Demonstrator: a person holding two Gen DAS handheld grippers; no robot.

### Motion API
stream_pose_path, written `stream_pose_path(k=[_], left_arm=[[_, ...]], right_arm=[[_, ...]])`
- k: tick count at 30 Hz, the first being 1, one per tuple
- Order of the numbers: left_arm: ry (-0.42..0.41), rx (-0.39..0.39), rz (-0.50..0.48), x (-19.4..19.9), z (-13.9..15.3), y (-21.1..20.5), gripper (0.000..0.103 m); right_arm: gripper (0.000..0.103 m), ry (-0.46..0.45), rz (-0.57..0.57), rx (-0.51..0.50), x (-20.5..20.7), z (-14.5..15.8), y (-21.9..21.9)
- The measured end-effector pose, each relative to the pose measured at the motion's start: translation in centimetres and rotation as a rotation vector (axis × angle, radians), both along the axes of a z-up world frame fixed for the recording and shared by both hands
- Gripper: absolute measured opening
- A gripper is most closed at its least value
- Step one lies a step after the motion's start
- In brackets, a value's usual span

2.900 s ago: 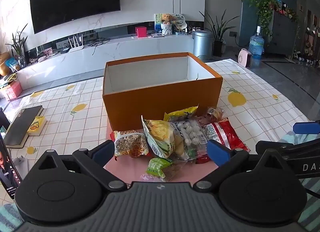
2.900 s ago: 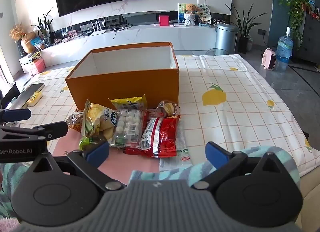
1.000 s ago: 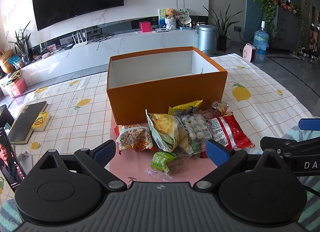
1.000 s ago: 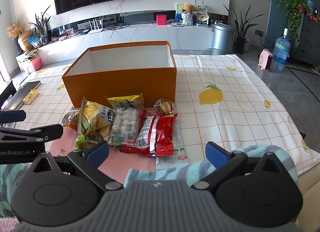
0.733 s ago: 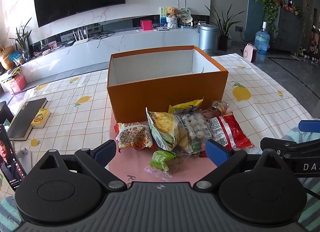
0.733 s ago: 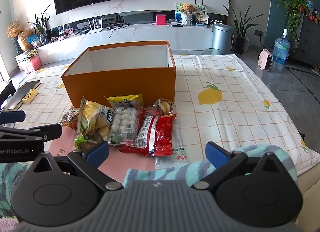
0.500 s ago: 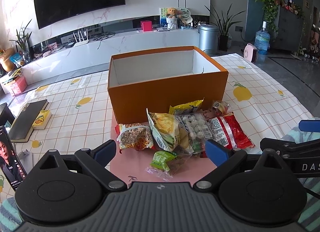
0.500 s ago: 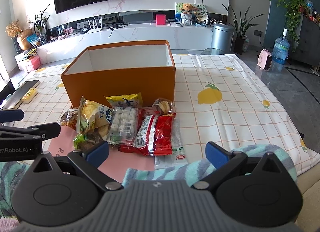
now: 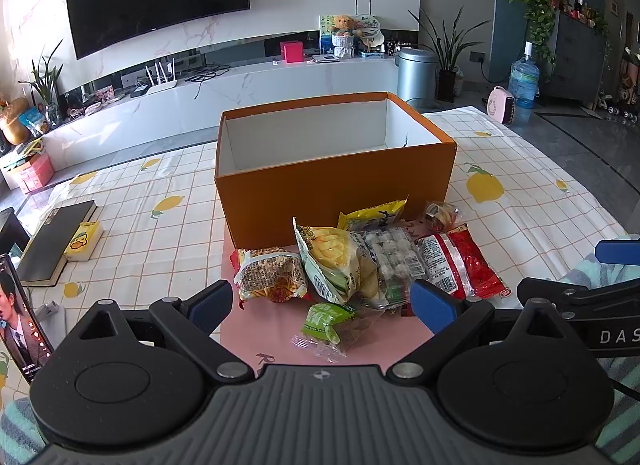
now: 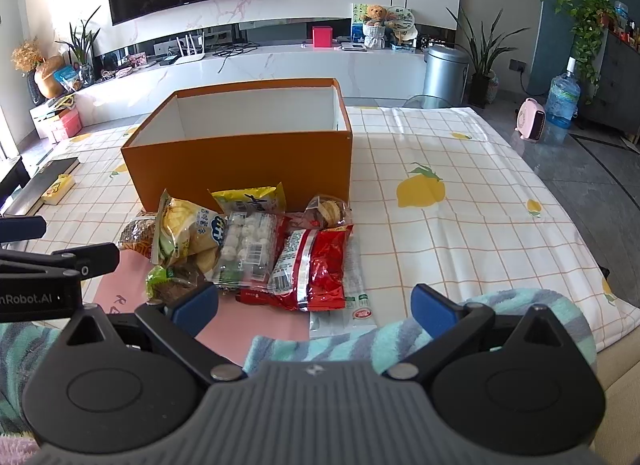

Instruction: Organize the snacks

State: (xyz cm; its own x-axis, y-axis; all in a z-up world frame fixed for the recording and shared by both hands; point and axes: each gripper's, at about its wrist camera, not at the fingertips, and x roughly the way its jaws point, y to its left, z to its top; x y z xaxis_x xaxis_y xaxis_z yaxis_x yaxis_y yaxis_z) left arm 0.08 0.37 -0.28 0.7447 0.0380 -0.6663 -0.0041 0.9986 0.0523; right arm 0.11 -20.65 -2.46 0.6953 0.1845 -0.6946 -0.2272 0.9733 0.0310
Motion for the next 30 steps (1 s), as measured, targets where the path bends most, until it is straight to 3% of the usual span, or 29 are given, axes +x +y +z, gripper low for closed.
stream_pose_path(k=[11,13,14,16,19,26,28,30], left_arm=[[0.015,-0.020,-0.018,0.8,-0.3,0.4,0.103],[0.029,-0.047,-0.025,1.2,-0.4,0.7,0.088],[0.040,-0.063,-0.028,1.4,-0.6,0.9,0.086],[0.058,-0.103,-0.049,1.8,-1.0,1.3,0.069],[0.077,-0.137,-0.042,2.5,-1.5,2.0,0.060],[0.081,-0.188,-0.032,4.1,-2.2,2.8,0.066],[0.092,-0.212,-0.038,4.9,-2.6,2.6,0.067],[0.091,-0.216,-0.038,5.7,-3.1,2.2,0.074]], right_arm=[[0.098,-0.007,-0.002,0.000,1.1,-0.8,-0.2],[0.092,0.005,0.002,0.005,1.5,-1.0,-0.2],[0.091,0.012,0.008,0.010,1.7,-1.2,-0.2],[0.091,0.025,0.016,0.018,2.2,-1.6,0.0],[0.082,0.049,0.033,0.024,3.0,-2.1,0.4],[0.078,0.095,0.024,0.027,5.8,-3.6,1.1],[0.072,0.114,0.014,0.018,6.7,-4.3,1.1],[0.071,0.138,0.015,0.004,7.7,-4.9,1.3]])
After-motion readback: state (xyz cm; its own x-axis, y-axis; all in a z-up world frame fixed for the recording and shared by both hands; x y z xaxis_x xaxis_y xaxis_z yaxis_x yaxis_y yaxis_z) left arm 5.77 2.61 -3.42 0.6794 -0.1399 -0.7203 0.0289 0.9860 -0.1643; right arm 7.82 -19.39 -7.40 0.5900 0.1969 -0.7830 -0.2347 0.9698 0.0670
